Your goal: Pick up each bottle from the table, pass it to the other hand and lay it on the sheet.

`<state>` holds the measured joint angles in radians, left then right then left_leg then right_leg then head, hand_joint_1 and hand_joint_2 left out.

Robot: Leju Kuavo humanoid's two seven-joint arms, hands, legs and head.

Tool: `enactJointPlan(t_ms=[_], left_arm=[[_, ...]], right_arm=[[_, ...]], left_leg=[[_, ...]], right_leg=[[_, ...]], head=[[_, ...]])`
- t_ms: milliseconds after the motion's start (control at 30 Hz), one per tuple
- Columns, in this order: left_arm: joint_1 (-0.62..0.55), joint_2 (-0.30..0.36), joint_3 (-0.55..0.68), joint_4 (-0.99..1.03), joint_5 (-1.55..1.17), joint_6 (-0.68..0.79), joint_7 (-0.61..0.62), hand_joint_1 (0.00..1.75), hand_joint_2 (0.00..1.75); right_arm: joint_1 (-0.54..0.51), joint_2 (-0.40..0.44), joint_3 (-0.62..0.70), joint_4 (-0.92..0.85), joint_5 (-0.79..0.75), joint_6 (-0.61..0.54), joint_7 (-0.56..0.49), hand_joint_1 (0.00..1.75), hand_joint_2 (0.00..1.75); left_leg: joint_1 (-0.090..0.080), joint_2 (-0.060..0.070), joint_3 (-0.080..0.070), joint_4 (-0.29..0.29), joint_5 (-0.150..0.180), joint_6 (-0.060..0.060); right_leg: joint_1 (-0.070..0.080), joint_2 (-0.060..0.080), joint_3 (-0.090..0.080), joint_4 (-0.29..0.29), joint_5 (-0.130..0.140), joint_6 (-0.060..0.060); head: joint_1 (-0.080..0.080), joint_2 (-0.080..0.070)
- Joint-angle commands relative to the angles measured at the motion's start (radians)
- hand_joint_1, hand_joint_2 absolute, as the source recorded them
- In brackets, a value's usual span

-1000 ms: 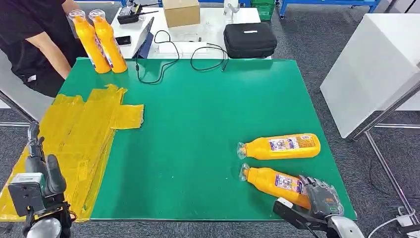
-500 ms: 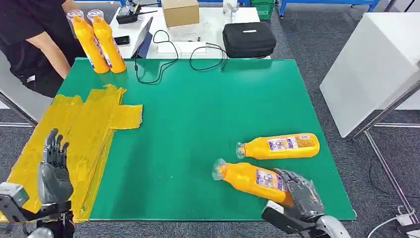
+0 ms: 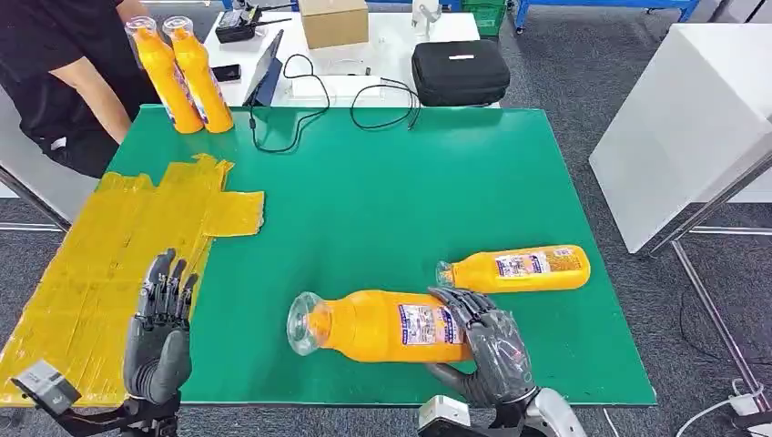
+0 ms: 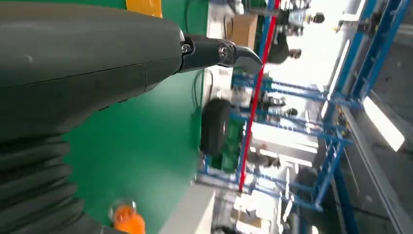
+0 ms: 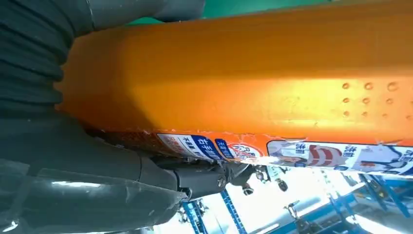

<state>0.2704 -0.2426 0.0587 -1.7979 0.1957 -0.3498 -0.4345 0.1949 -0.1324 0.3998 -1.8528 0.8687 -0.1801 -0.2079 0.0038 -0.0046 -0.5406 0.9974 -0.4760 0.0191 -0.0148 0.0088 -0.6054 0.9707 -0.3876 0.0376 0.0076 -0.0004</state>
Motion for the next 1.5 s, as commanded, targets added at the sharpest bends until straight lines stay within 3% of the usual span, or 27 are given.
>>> enactJointPlan(t_ms=[33, 333, 900, 1233, 1500], left_arm=[[-0.023, 0.029, -0.083, 0.032, 0.037, -0.031, 0.007, 0.0, 1.75], [-0.09, 0.028, -0.11, 0.075, 0.058, -0.021, 0.021, 0.0, 1.75], [-0.115, 0.017, -0.112, 0.084, 0.076, -0.025, 0.029, 0.0, 1.75], [-0.121, 0.002, -0.096, 0.08, 0.103, -0.036, 0.038, 0.0, 1.75], [-0.081, -0.019, -0.049, 0.034, 0.119, -0.033, 0.032, 0.0, 1.75]], right_arm=[[-0.164, 0.101, 0.025, 0.18, -0.043, 0.043, -0.002, 1.75, 1.75], [-0.352, 0.204, 0.034, 0.366, -0.121, 0.084, 0.019, 1.75, 1.75], [-0.42, 0.277, 0.077, 0.462, -0.141, 0.091, 0.018, 1.75, 1.75], [-0.477, 0.35, 0.206, 0.567, -0.148, 0.107, 0.019, 1.75, 1.75], [-0.457, 0.402, 0.407, 0.578, -0.196, 0.119, 0.016, 1.75, 1.75]], left_leg=[[0.001, 0.003, 0.004, -0.001, -0.001, -0.002], [0.001, 0.004, 0.003, -0.001, 0.001, -0.002], [0.001, 0.001, 0.003, -0.001, 0.002, -0.003], [0.001, 0.003, 0.002, -0.001, 0.002, -0.002], [0.002, 0.005, 0.003, -0.001, 0.001, -0.003]], right_leg=[[0.002, 0.002, 0.003, -0.001, 0.0, -0.002], [0.002, 0.003, 0.001, -0.001, 0.002, -0.002], [0.002, 0.001, 0.001, 0.0, 0.001, -0.002], [0.002, 0.002, -0.001, 0.0, 0.001, -0.001], [0.002, 0.004, 0.0, 0.0, 0.0, -0.002]], head=[[0.0, 0.0], [0.0, 0.0], [0.0, 0.0], [0.0, 0.0], [0.001, 0.0]])
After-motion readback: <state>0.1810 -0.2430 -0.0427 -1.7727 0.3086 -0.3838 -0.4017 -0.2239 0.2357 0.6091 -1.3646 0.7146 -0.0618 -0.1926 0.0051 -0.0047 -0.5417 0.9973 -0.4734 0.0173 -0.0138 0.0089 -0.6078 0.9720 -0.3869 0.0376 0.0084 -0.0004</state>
